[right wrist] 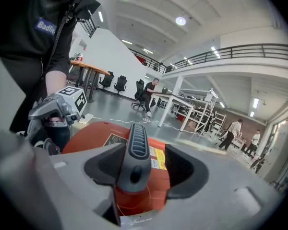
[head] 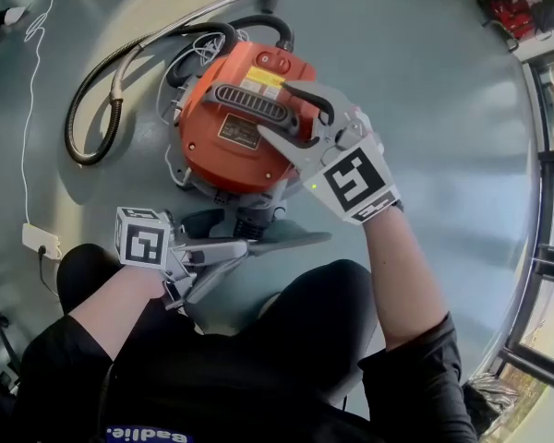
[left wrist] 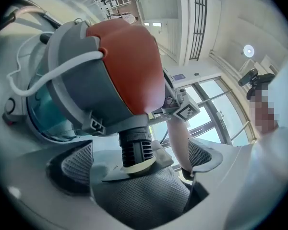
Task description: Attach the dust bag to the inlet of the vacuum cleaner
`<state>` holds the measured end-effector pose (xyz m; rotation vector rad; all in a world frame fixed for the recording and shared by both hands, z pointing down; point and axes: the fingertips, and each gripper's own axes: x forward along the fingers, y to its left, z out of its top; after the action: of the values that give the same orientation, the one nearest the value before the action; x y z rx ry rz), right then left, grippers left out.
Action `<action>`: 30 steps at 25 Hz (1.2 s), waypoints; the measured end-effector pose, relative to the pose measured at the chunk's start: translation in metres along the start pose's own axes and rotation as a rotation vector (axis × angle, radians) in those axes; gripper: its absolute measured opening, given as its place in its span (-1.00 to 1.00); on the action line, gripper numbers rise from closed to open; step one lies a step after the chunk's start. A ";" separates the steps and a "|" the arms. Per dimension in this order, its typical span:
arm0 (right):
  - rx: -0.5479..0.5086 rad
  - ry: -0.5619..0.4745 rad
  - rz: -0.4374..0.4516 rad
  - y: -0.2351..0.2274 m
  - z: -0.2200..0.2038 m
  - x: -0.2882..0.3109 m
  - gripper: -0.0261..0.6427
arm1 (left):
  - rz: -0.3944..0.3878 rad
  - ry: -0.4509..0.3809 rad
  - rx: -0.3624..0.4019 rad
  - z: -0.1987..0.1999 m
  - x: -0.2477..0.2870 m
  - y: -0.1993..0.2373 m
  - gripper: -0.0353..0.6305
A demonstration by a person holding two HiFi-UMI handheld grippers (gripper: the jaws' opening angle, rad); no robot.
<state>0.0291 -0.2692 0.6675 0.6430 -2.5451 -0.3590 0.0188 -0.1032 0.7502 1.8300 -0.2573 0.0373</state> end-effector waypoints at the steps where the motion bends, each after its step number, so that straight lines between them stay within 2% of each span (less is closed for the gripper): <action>1: 0.009 -0.003 -0.006 -0.002 0.001 -0.002 -0.21 | 0.000 0.014 0.005 0.001 -0.004 0.000 1.00; 5: 0.031 0.002 -0.022 -0.004 0.000 -0.011 -0.18 | 0.016 0.045 0.016 0.004 -0.021 0.005 1.00; 12: 0.041 0.035 -0.046 0.002 -0.006 -0.019 -0.18 | 0.006 0.029 0.002 0.014 -0.027 0.009 1.00; 19: 0.058 -0.008 -0.092 -0.006 0.017 -0.054 -0.19 | 0.038 0.002 0.101 0.048 -0.047 -0.012 0.92; 26: 0.295 -0.018 -0.176 -0.002 0.043 -0.102 -0.19 | 0.157 -0.050 0.193 0.074 -0.078 -0.040 0.85; 30: 0.436 0.022 -0.220 0.005 0.057 -0.133 -0.19 | 0.209 -0.087 0.264 0.095 -0.090 -0.092 0.83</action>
<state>0.1004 -0.1902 0.5684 1.0834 -2.5528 0.1401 -0.0615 -0.1574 0.6224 2.0627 -0.5250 0.1429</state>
